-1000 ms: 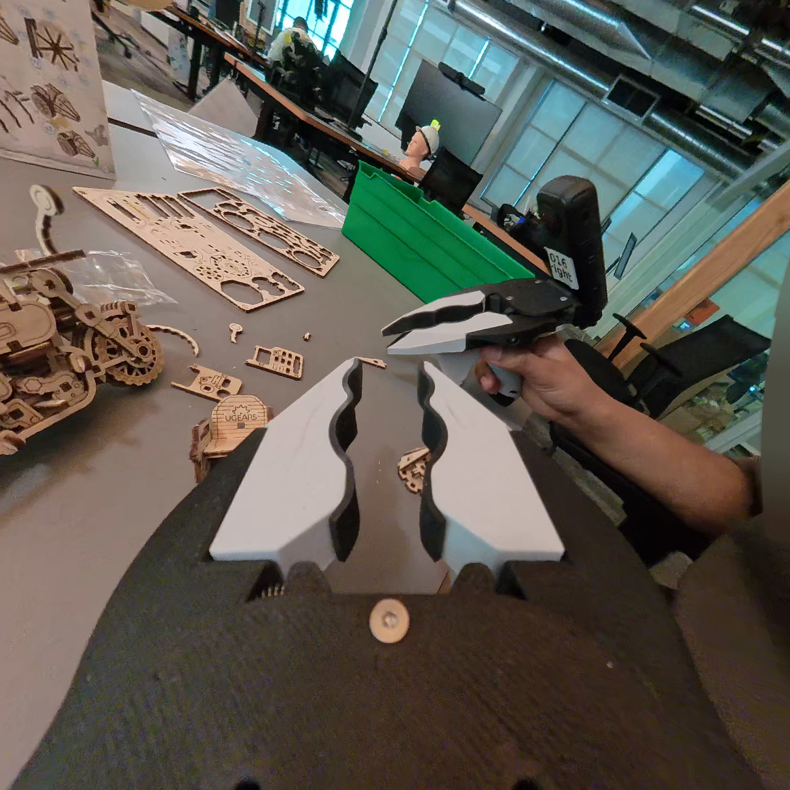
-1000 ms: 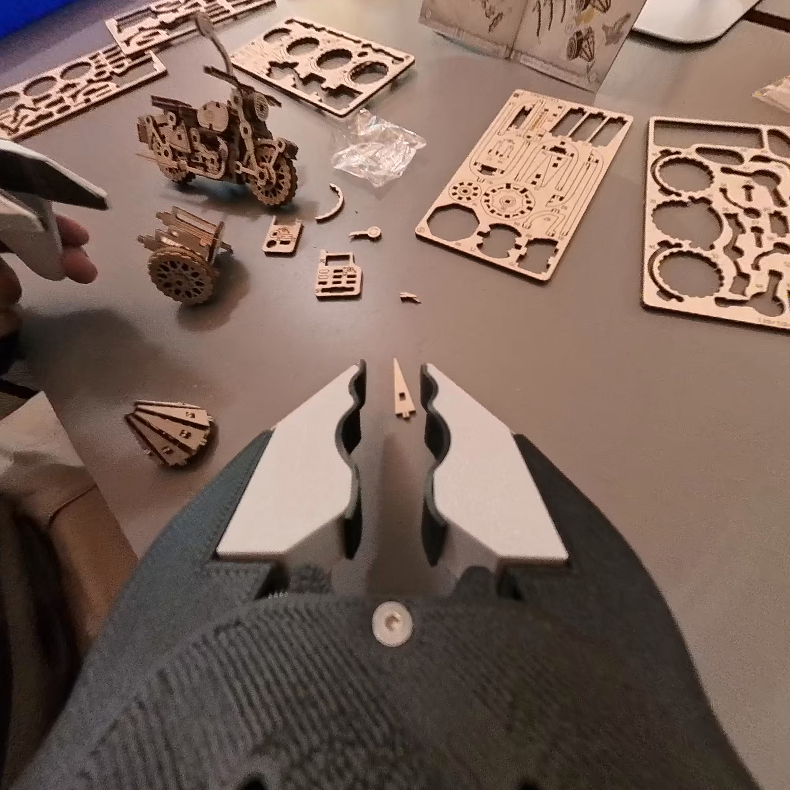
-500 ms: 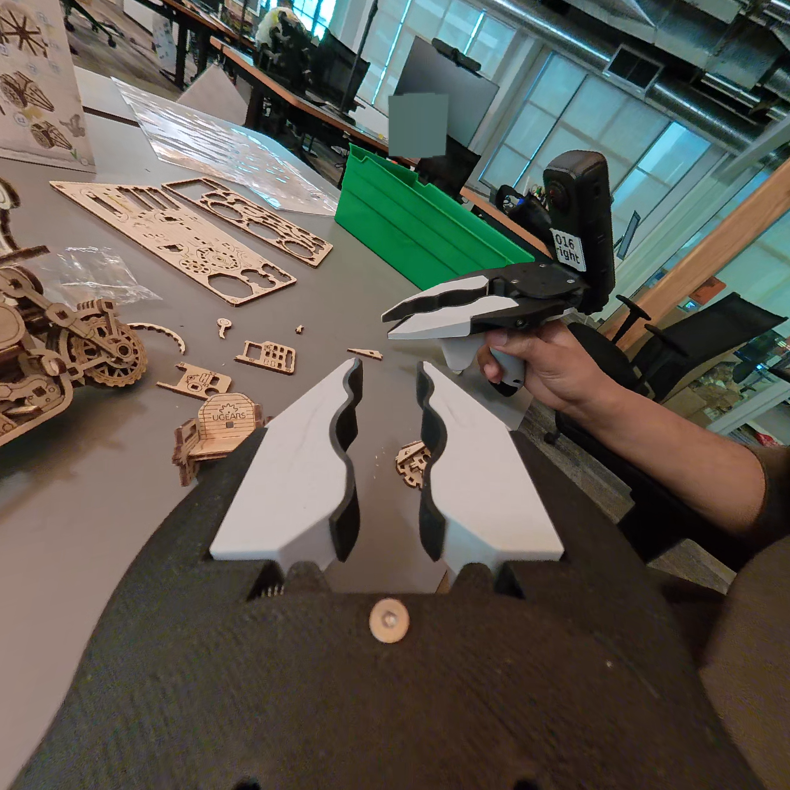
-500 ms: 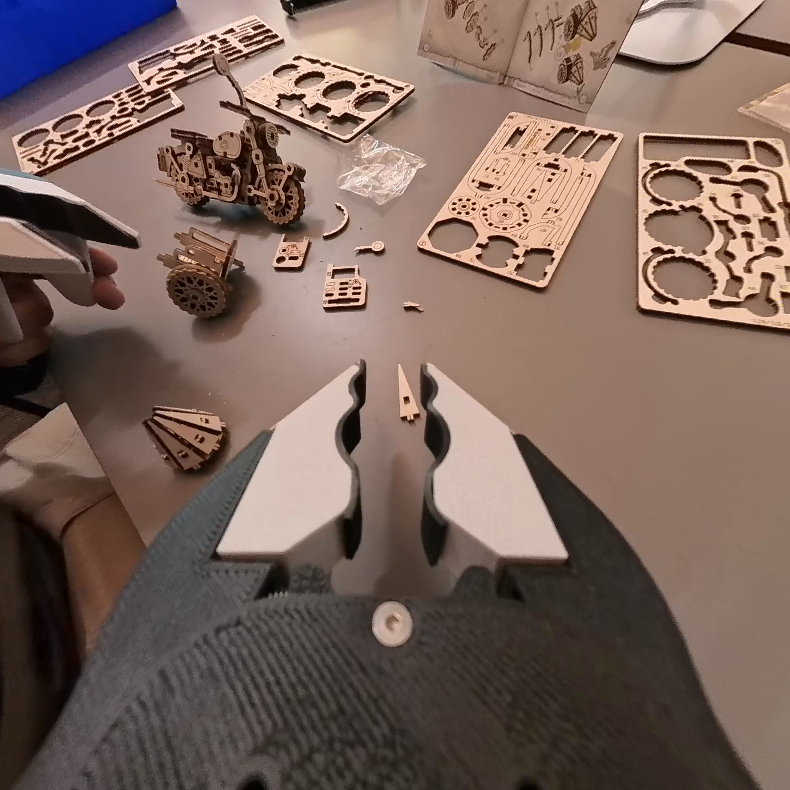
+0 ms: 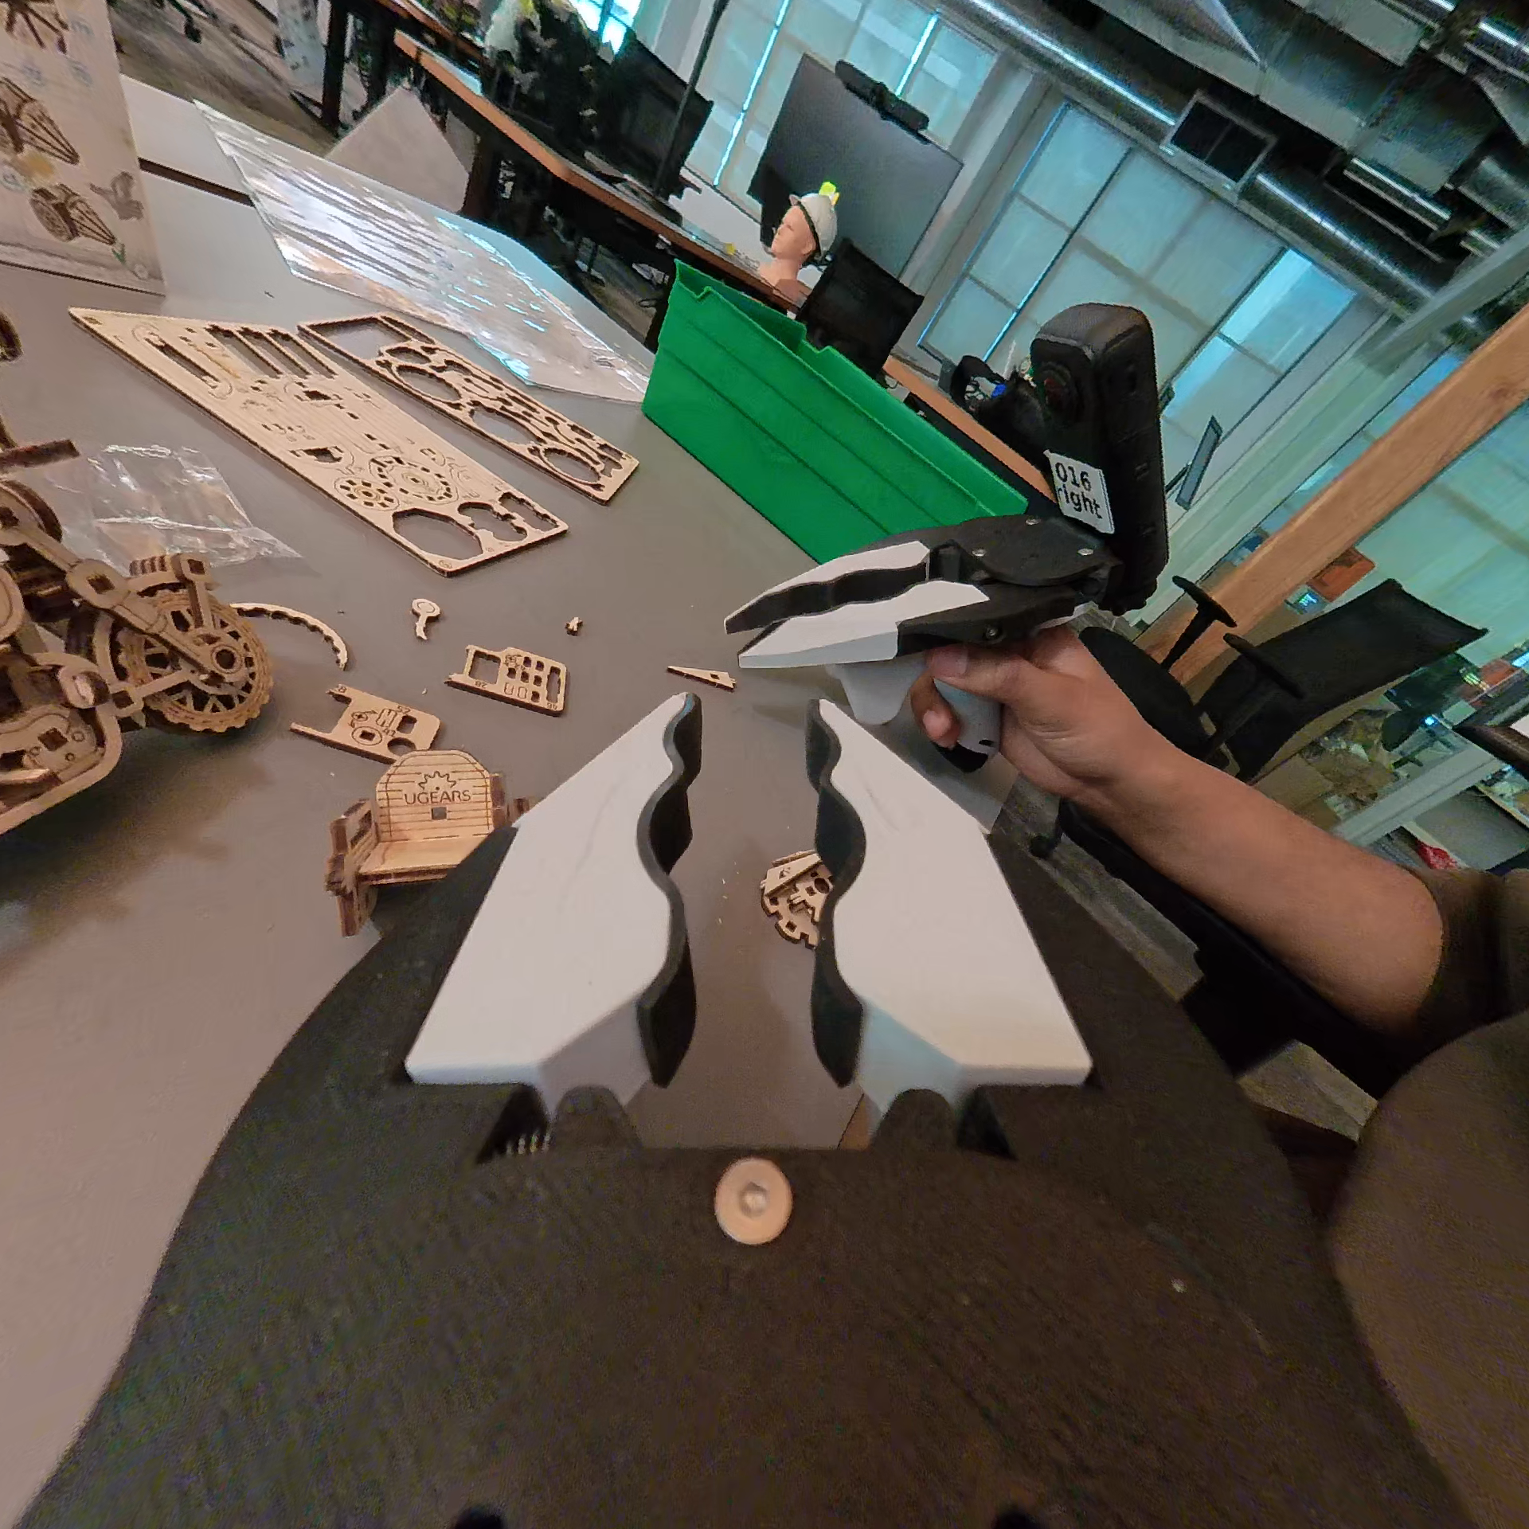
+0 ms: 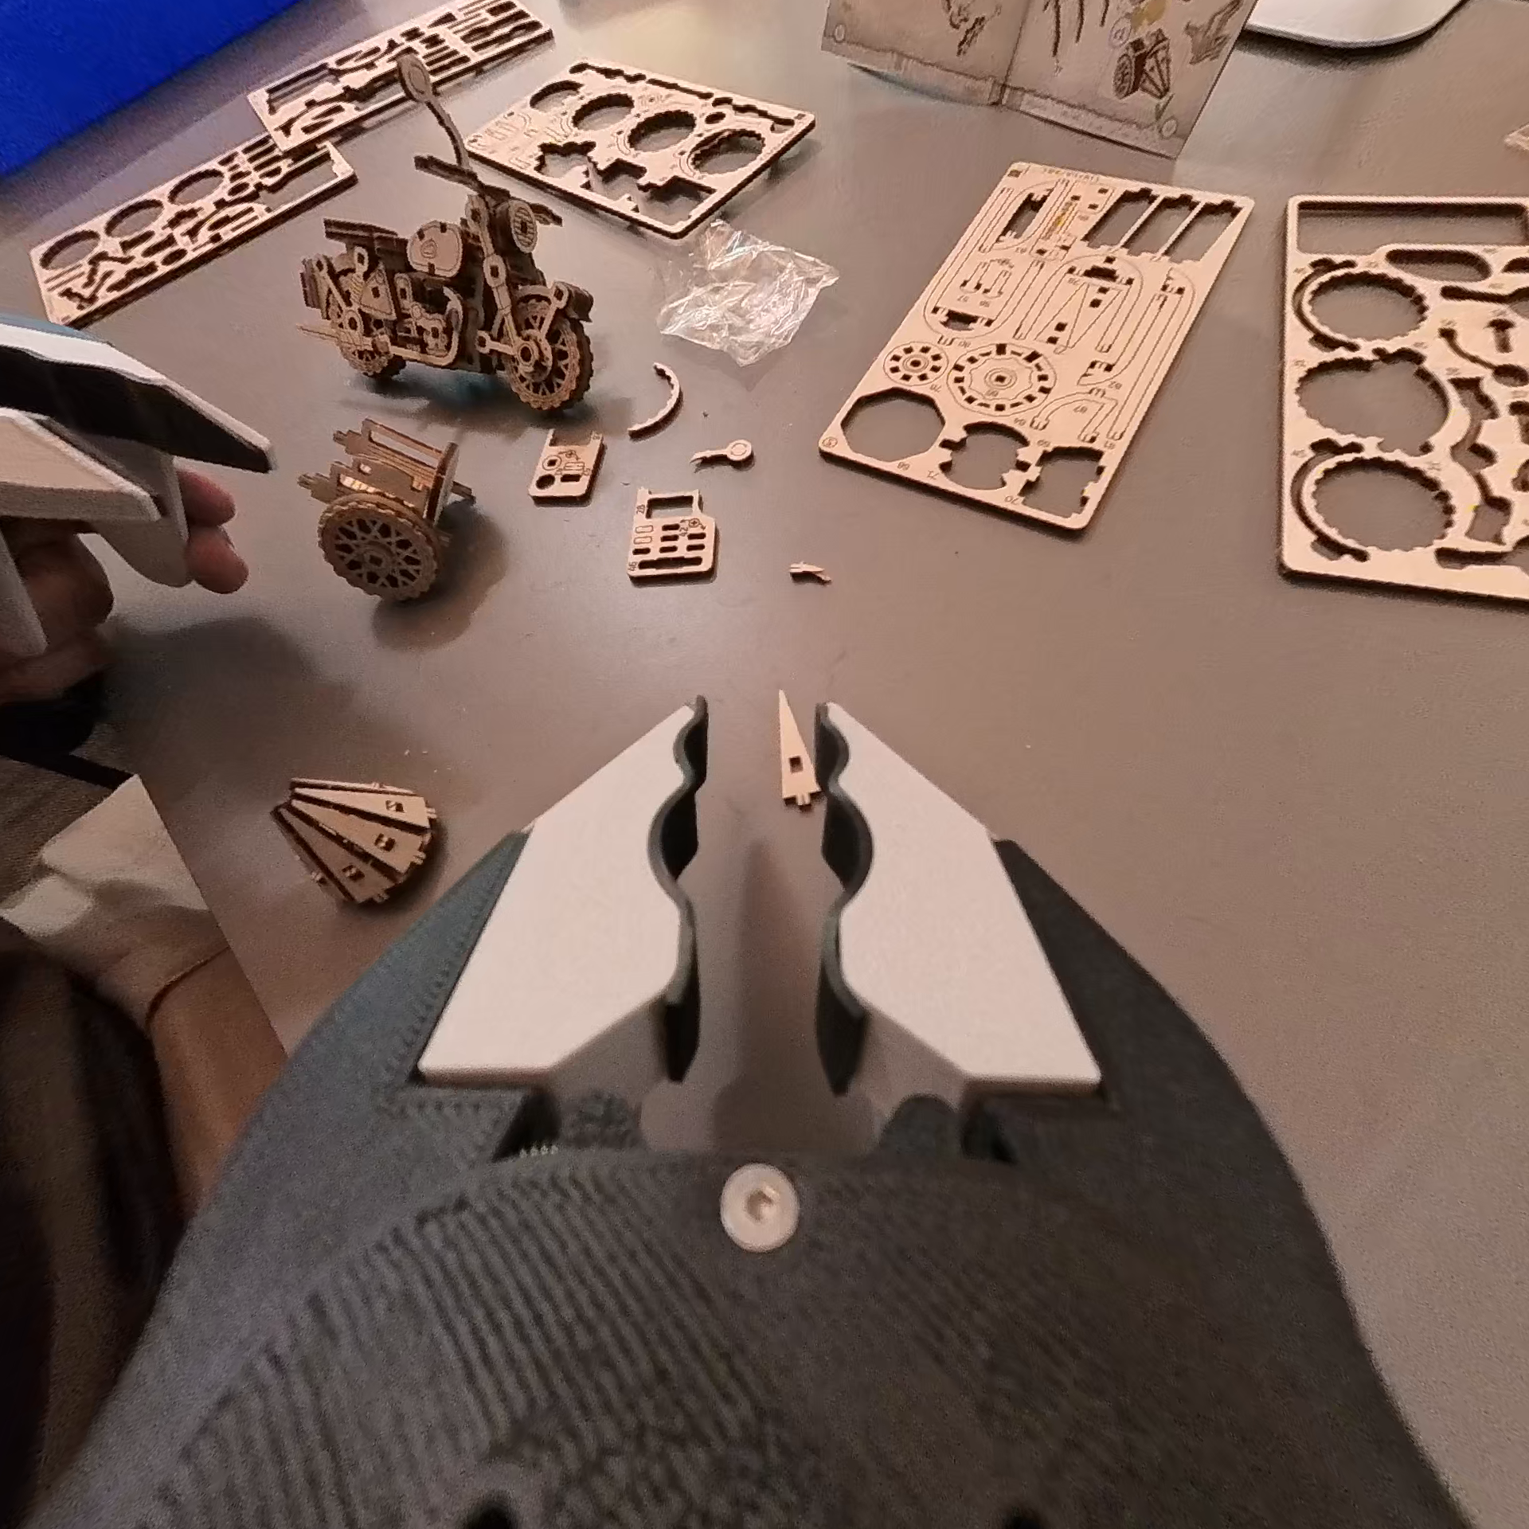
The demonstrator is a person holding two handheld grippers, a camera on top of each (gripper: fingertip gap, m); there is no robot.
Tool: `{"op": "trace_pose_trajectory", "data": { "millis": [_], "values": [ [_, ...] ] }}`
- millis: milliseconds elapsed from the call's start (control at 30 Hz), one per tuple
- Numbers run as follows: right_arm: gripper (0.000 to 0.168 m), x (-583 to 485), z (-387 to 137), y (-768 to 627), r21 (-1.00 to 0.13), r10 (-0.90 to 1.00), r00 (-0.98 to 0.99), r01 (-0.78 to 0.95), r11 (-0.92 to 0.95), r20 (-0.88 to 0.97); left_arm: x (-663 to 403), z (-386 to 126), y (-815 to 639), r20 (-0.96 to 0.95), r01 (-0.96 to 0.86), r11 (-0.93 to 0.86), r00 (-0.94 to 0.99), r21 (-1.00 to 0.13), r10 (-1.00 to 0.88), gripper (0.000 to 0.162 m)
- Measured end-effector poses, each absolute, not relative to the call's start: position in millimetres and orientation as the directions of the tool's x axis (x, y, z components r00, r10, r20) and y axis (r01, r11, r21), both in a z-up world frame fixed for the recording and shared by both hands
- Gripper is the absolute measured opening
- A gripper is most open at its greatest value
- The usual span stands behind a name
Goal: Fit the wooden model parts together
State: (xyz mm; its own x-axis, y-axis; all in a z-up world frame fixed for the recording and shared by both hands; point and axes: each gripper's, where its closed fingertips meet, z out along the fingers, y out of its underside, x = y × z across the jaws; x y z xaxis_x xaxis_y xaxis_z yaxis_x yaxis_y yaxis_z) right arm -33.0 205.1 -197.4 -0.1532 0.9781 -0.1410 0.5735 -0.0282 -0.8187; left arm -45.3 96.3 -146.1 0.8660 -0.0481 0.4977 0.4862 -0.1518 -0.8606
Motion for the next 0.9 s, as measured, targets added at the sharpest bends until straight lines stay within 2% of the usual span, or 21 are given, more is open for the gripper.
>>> {"op": "trace_pose_trajectory", "data": {
  "millis": [900],
  "values": [
    [0.026, -33.2, -198.5, 201.5, -0.815, 0.973, -0.161, 0.577, -0.045, -0.167, -42.8, -149.5, 97.1, 0.511, 0.496, -0.174, 0.858, -0.851, -0.052, 0.024]
  ]
}}
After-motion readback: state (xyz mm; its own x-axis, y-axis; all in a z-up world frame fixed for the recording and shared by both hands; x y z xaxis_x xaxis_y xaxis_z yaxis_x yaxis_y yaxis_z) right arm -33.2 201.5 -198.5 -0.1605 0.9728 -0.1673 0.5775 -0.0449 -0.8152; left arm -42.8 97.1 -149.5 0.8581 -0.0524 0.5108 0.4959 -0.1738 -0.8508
